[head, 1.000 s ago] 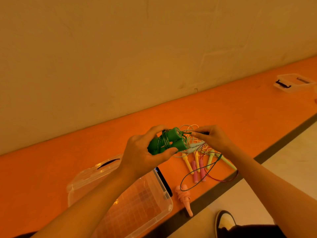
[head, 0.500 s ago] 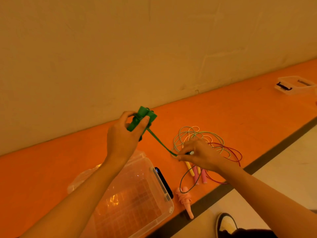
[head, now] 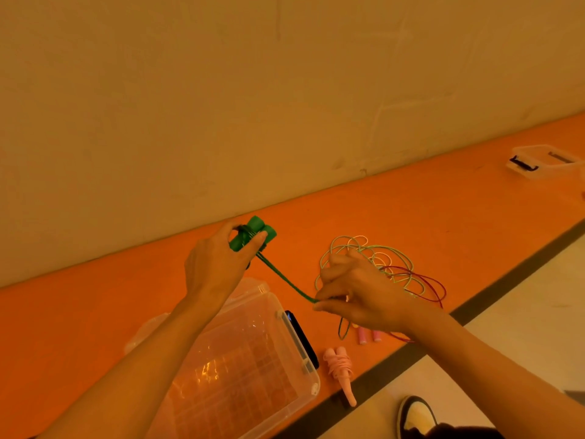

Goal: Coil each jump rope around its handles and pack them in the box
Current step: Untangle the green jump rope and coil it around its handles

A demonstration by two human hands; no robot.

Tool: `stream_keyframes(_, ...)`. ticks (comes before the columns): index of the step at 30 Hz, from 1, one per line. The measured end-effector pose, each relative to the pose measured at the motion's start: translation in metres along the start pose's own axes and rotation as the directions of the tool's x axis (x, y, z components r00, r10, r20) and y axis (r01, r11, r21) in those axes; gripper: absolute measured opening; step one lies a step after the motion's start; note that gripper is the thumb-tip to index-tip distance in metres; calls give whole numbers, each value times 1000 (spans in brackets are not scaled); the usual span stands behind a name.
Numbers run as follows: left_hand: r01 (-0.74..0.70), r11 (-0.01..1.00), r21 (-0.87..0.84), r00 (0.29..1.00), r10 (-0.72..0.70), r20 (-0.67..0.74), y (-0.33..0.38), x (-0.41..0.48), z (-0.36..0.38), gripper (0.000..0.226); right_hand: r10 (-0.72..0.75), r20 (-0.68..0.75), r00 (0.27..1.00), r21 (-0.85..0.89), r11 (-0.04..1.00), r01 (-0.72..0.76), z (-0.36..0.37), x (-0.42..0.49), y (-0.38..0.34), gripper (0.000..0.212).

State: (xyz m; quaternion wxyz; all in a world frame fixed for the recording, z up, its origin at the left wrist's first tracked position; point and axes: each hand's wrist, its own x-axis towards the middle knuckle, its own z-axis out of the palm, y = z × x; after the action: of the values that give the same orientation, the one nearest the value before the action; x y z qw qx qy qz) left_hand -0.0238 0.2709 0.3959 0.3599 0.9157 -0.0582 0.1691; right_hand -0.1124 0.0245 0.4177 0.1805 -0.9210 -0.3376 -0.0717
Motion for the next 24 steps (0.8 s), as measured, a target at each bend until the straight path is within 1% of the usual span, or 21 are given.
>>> stream_keyframes(2, 17, 999, -31, 1000, -17, -14, 1, 2, -1, 47, 71, -81, 994, 40, 997, -68, -10, -1, 6, 24)
stream_keyframes(4, 32, 997, -64, 999, -32, -14, 3, 2, 0, 44, 121, -113, 986, 66, 991, -114, -17, -2, 10, 20)
stream_keyframes(8, 58, 998, -39, 998, -57, 21, 4, 2, 5, 44, 105, -89, 990, 83, 992, -98, -16, -3, 4, 25)
stream_keyframes(12, 44, 999, 12, 998, -45, 40, 5, 1, 8, 50, 137, -119, 983, 113, 986, -124, -19, -6, 3, 26)
stream_keyframes(16, 42, 998, 46, 996, -46, 82, 10, -4, 9, 45, 128, -113, 985, 103, 988, -116, -21, -5, -5, 27)
stream_keyframes(21, 60, 998, 12, 995, -61, 80, 13, -3, 11, 43, 93, -114, 989, 59, 994, -87, -26, -2, -17, 24)
stream_keyframes(24, 67, 998, 10, 992, -67, 107, 14, -2, 12, 45, 134, -153, 979, 85, 989, -122, -29, -2, -17, 25)
